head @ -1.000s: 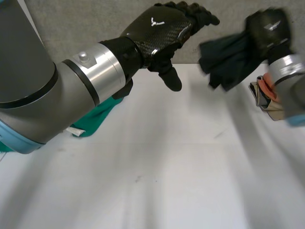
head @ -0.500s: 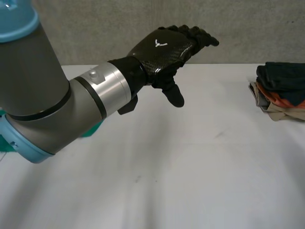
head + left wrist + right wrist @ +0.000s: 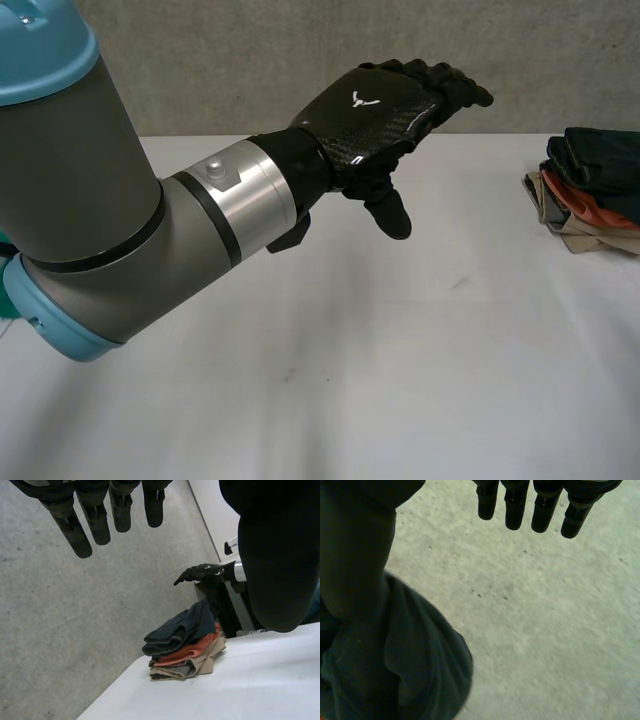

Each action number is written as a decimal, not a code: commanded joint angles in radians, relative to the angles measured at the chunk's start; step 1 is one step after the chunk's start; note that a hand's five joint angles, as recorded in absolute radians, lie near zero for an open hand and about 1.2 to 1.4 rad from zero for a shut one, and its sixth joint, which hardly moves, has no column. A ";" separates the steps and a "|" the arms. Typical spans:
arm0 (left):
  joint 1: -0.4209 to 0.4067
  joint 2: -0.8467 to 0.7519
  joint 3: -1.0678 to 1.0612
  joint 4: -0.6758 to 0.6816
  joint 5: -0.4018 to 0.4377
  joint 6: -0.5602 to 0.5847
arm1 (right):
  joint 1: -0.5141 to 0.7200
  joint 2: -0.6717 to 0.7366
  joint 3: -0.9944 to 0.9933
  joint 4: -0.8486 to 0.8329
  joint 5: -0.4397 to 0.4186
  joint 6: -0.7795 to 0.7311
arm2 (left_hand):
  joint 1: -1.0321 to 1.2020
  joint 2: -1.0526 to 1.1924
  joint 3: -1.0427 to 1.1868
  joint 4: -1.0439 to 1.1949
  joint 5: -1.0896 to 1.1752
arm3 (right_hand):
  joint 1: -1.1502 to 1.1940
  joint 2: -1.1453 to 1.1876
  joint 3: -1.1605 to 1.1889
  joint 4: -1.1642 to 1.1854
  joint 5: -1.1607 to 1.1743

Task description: Fold the laundry.

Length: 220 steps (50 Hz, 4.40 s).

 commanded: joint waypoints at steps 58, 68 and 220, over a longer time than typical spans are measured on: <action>0.610 -0.525 0.202 0.368 -0.221 0.540 | 0.594 -0.462 0.772 0.092 0.154 -0.496 | 1.208 1.200 1.182 1.192 1.172 | -0.051 -0.040 -0.033 -0.036 -0.043; 0.375 -0.109 -0.035 0.373 -0.267 0.373 | 0.594 -0.464 0.774 0.095 0.157 -0.492 | 1.208 1.200 1.182 1.192 1.172 | -0.051 -0.040 -0.033 -0.036 -0.043; 0.032 -0.188 -0.452 0.344 -0.304 0.099 | 0.890 -0.556 0.709 0.408 0.098 -0.343 | 0.180 0.173 0.155 0.164 0.144 | 1.170 1.182 1.189 1.186 1.179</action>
